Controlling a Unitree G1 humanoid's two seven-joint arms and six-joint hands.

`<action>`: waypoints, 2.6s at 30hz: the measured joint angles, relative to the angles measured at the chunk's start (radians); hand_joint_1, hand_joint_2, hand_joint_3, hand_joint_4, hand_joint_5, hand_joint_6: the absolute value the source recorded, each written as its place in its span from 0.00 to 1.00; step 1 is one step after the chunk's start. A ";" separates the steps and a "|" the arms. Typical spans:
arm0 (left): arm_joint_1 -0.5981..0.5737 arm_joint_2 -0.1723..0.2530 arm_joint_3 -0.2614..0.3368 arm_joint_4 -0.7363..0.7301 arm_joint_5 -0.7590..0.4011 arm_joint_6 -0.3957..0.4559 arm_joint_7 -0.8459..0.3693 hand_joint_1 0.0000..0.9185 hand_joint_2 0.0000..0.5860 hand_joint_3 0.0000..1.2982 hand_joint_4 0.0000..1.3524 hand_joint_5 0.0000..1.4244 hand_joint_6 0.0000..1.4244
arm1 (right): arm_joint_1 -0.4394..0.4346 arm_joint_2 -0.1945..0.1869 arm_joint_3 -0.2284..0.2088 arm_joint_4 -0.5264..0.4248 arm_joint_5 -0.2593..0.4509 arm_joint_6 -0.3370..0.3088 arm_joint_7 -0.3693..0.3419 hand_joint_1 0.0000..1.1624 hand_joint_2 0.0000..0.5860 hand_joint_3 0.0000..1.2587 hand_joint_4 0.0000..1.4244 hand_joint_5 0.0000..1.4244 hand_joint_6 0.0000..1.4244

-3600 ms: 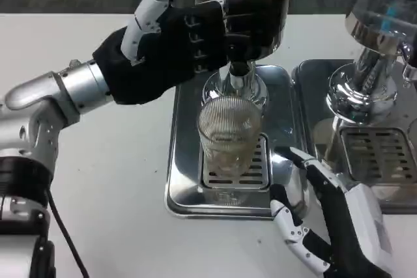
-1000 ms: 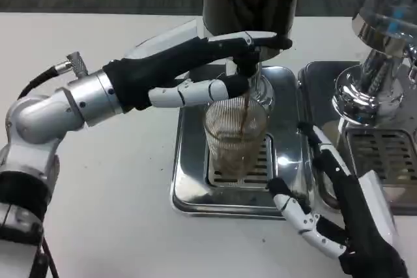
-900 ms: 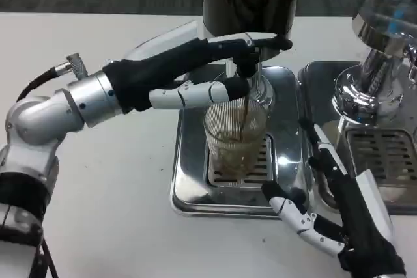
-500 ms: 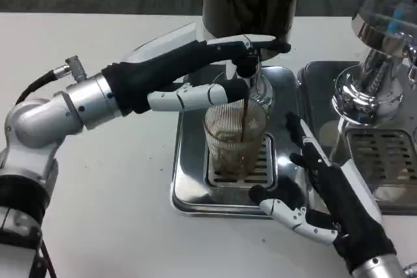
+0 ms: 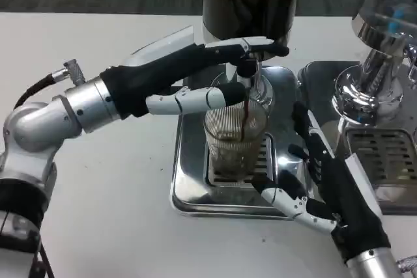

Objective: Grasp the cup under the faucet to collect the drink, then remove the cup.

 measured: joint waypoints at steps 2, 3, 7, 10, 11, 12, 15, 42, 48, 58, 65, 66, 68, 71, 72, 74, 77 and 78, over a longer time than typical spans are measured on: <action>0.002 0.002 0.000 -0.002 -0.001 0.000 0.000 0.00 0.35 0.14 0.05 0.05 0.03 | -0.019 0.007 0.001 0.030 -0.015 -0.014 -0.006 0.65 0.34 0.00 0.00 0.00 0.09; 0.003 0.002 0.000 -0.004 -0.001 0.000 0.000 0.00 0.35 0.14 0.05 0.05 0.03 | -0.027 0.008 0.001 0.040 -0.019 -0.016 -0.006 0.65 0.34 0.00 0.00 0.00 0.09; 0.010 0.012 0.001 -0.014 -0.002 0.001 0.000 0.00 0.35 0.14 0.05 0.05 0.03 | -0.059 0.010 0.002 0.076 -0.038 -0.029 -0.014 0.65 0.34 0.00 0.00 0.00 0.09; 0.013 0.016 0.001 -0.019 -0.006 0.003 0.000 0.00 0.35 0.14 0.05 0.05 0.03 | -0.080 0.009 0.003 0.089 -0.059 -0.029 -0.020 0.65 0.34 0.00 0.00 0.00 0.09; 0.016 0.017 0.001 -0.020 -0.009 0.004 0.000 0.00 0.35 0.15 0.05 0.05 0.03 | -0.089 0.009 0.003 0.100 -0.061 -0.029 -0.022 0.65 0.34 0.00 0.00 0.00 0.09; 0.017 0.017 0.001 -0.020 -0.010 0.004 0.000 0.00 0.35 0.15 0.06 0.05 0.03 | -0.094 0.008 0.003 0.107 -0.062 -0.029 -0.023 0.65 0.34 0.00 0.00 0.00 0.09; 0.020 0.020 0.000 -0.028 -0.010 0.008 0.000 0.00 0.35 0.15 0.06 0.05 0.03 | -0.106 0.008 0.001 0.120 -0.068 -0.027 -0.030 0.65 0.34 0.00 0.00 0.00 0.09; 0.054 0.037 -0.001 -0.062 -0.013 0.025 0.000 0.00 0.35 0.16 0.07 0.05 0.03 | -0.214 0.028 0.006 0.240 -0.084 -0.012 -0.039 0.63 0.36 0.00 0.00 0.00 0.07; 0.058 0.038 -0.001 -0.072 -0.016 0.030 0.000 0.00 0.35 0.16 0.07 0.05 0.03 | -0.237 0.040 0.008 0.267 -0.089 -0.009 -0.039 0.63 0.36 0.00 0.00 0.00 0.07; 0.066 0.045 -0.001 -0.083 -0.015 0.032 0.008 0.00 0.35 0.16 0.07 0.05 0.03 | -0.274 0.043 0.013 0.296 -0.089 -0.007 -0.039 0.61 0.37 0.00 0.00 0.00 0.07; 0.079 0.048 -0.001 -0.099 -0.016 0.036 0.017 0.00 0.36 0.16 0.07 0.05 0.03 | -0.290 0.043 0.015 0.317 -0.093 0.005 -0.039 0.59 0.38 0.00 0.00 0.00 0.07; 0.079 0.048 -0.001 -0.099 -0.016 0.037 0.017 0.00 0.36 0.16 0.07 0.05 0.03 | -0.294 0.043 0.015 0.319 -0.093 0.005 -0.039 0.59 0.38 0.00 0.00 0.00 0.07; 0.081 0.048 -0.001 -0.101 -0.016 0.038 0.018 0.00 0.36 0.17 0.07 0.05 0.04 | -0.301 0.043 0.017 0.328 -0.093 0.005 -0.038 0.59 0.38 0.00 0.00 0.00 0.07; 0.082 0.048 -0.001 -0.103 -0.016 0.039 0.019 0.00 0.36 0.17 0.07 0.05 0.04 | -0.303 0.043 0.018 0.339 -0.093 0.006 -0.037 0.59 0.38 0.00 0.00 0.00 0.07; 0.082 0.049 -0.001 -0.103 -0.016 0.040 0.019 0.00 0.36 0.17 0.07 0.05 0.04 | -0.304 0.043 0.019 0.340 -0.093 0.006 -0.036 0.59 0.38 0.00 0.00 0.00 0.07; 0.082 0.049 -0.001 -0.104 -0.016 0.040 0.019 0.00 0.36 0.17 0.07 0.05 0.04 | -0.305 0.043 0.021 0.341 -0.093 0.006 -0.035 0.59 0.38 0.00 0.00 0.00 0.07; 0.083 0.049 -0.001 -0.104 -0.016 0.040 0.019 0.00 0.36 0.17 0.07 0.05 0.04 | -0.309 0.043 0.024 0.343 -0.095 0.008 -0.035 0.59 0.38 0.00 0.00 0.00 0.06; 0.084 0.049 -0.001 -0.105 -0.016 0.041 0.020 0.00 0.36 0.17 0.07 0.05 0.04 | -0.312 0.043 0.026 0.343 -0.097 0.010 -0.034 0.59 0.38 0.00 0.00 0.00 0.06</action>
